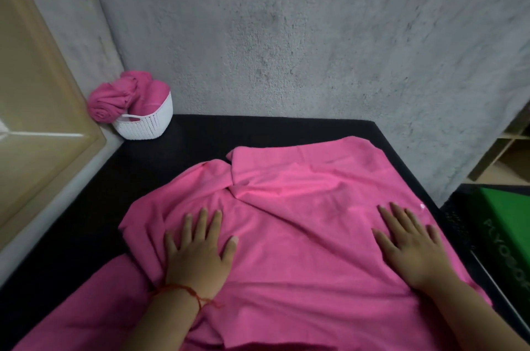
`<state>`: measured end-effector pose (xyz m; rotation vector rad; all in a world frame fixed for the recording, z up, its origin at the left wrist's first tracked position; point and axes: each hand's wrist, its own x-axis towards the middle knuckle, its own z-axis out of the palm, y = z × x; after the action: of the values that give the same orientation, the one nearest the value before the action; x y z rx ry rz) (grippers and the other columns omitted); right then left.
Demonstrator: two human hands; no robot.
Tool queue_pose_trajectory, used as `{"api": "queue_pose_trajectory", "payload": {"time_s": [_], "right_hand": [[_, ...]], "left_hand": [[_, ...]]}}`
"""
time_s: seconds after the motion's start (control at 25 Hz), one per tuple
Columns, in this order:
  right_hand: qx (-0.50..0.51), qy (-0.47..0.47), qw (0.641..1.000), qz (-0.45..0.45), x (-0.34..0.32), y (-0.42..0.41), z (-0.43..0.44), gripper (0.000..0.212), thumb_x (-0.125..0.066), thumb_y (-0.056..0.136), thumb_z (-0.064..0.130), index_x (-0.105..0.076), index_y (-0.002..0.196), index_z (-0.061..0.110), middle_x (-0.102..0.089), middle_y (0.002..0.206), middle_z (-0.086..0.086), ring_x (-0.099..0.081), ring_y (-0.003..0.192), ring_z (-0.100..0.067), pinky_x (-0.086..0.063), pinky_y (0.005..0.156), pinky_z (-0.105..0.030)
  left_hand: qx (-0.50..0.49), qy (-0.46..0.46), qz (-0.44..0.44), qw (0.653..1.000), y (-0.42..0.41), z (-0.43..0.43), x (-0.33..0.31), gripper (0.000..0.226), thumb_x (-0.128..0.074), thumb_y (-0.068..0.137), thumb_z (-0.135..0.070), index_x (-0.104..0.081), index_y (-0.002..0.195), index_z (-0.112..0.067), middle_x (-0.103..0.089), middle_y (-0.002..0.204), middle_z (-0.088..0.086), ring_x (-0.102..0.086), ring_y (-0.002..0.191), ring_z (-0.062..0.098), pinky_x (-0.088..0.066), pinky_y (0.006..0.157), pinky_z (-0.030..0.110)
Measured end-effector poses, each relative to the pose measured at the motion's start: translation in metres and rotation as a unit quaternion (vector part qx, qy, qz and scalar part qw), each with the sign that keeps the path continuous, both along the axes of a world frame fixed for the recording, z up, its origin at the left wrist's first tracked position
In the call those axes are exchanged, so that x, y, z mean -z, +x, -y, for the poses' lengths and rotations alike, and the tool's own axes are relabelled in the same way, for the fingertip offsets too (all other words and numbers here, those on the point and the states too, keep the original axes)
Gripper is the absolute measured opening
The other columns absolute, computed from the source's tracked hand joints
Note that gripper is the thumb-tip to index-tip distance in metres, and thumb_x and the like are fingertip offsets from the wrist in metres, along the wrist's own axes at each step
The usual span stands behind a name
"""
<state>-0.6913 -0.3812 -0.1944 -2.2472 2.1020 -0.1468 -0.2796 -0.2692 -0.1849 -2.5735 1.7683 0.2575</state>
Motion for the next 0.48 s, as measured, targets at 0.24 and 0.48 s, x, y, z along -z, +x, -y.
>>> {"api": "queue_pose_trajectory", "payload": {"time_s": [0.24, 0.48], "right_hand": [[0.048, 0.023, 0.998, 0.029, -0.023, 0.006, -0.029, 0.058, -0.036, 0.095, 0.065, -0.049, 0.143, 0.036, -0.047, 0.157, -0.002, -0.045, 0.141, -0.032, -0.039, 0.114, -0.053], [0.087, -0.028, 0.993, 0.068, -0.008, 0.052, -0.018, 0.071, -0.023, 0.1, 0.067, -0.03, 0.163, 0.036, -0.028, 0.172, 0.003, -0.023, 0.157, -0.026, -0.02, 0.125, -0.056]], "left_hand": [[0.07, -0.002, 0.009, 0.997, 0.019, -0.001, -0.046, 0.046, -0.037, 0.1, -0.062, -0.062, 0.125, -0.033, -0.06, 0.141, 0.0, -0.057, 0.127, 0.026, -0.045, 0.104, 0.04], [0.027, -0.171, -0.05, 0.984, 0.085, 0.108, -0.075, 0.024, -0.052, 0.099, -0.025, -0.064, 0.119, -0.023, -0.06, 0.122, 0.008, -0.058, 0.113, 0.036, -0.052, 0.094, 0.049]]}}
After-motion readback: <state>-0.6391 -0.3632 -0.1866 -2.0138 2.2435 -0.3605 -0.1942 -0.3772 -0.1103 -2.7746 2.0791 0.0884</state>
